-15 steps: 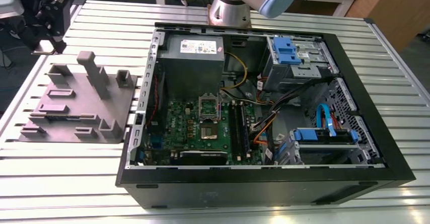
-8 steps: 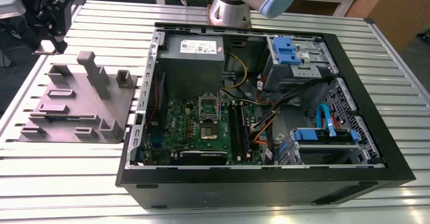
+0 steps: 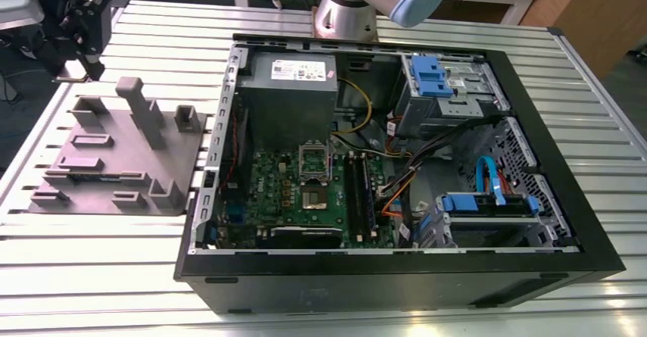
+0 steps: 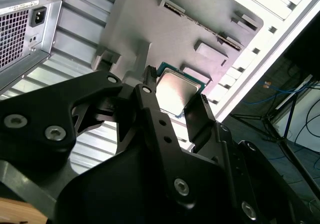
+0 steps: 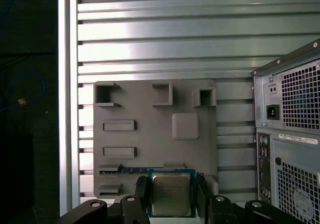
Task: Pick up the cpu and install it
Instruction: 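Pick up the cpu and move it towards the insertion slot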
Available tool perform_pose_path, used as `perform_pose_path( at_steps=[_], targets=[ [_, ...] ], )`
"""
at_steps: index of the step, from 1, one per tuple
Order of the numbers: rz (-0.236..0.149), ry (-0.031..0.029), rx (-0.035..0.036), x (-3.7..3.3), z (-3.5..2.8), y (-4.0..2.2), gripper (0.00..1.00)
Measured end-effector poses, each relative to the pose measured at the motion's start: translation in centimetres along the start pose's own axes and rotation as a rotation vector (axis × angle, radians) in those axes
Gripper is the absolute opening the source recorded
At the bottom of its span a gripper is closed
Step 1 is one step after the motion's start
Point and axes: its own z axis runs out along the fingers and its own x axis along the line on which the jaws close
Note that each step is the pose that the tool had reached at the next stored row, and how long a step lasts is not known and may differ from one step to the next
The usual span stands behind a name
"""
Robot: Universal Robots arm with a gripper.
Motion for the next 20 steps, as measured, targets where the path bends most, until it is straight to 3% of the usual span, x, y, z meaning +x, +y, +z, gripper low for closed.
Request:
perform_pose_path(
  at_steps=[20],
  targets=[
    [0.000, 0.0001, 0.0000, -0.62, -0.01, 0.03, 0.47]
  ],
)
